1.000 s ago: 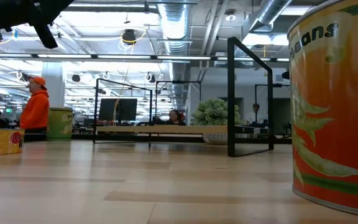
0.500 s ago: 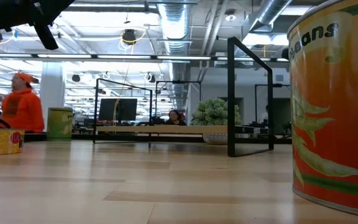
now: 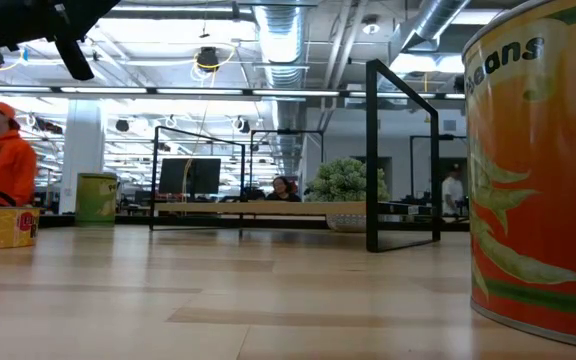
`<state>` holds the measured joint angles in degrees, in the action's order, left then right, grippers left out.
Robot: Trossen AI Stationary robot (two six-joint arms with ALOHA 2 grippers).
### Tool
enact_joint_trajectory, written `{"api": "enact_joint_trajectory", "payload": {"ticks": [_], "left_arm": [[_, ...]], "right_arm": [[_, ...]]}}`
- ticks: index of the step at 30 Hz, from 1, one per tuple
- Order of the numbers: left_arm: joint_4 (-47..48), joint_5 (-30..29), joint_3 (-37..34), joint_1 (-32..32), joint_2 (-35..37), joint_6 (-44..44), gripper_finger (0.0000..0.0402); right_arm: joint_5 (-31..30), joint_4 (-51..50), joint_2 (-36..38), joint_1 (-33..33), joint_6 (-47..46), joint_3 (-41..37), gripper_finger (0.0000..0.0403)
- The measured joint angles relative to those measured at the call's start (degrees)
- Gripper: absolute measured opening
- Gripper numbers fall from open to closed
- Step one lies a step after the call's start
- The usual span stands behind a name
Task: Pick and place cans onto a shelf
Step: Move the canned pears to the center of the table
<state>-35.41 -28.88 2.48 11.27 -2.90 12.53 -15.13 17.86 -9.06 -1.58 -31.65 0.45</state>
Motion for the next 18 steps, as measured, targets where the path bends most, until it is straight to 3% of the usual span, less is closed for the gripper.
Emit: {"api": "enact_joint_trajectory", "payload": {"ticks": [3,6,9,12,15,18], "left_arm": [[-1.6,-0.8,0.0,0.0,0.0,2.7,0.0001],[-7.0,-2.1,0.0,0.0,0.0,3.1,0.0001],[-11.3,-3.2,0.0,0.0,0.0,0.6,0.0001],[-13.8,-3.3,0.0,0.0,-0.1,-1.0,0.0001],[-14.2,-4.0,1.6,0.0,-1.1,-3.7,0.0001],[-11.2,-5.8,6.0,0.0,-3.0,-9.6,0.0001]], "right_arm": [[0.6,12.7,0.0,-0.2,1.6,0.0,0.0067],[4.7,27.7,0.0,-0.2,9.8,1.5,0.0067],[9.0,35.9,0.1,0.0,19.3,5.6,0.0067],[9.2,31.5,-0.2,0.1,26.6,12.0,0.0067],[7.8,19.2,-2.9,-0.1,31.4,20.8,0.0067],[-1.0,-0.5,-5.9,-0.1,34.9,30.9,0.0067]]}}
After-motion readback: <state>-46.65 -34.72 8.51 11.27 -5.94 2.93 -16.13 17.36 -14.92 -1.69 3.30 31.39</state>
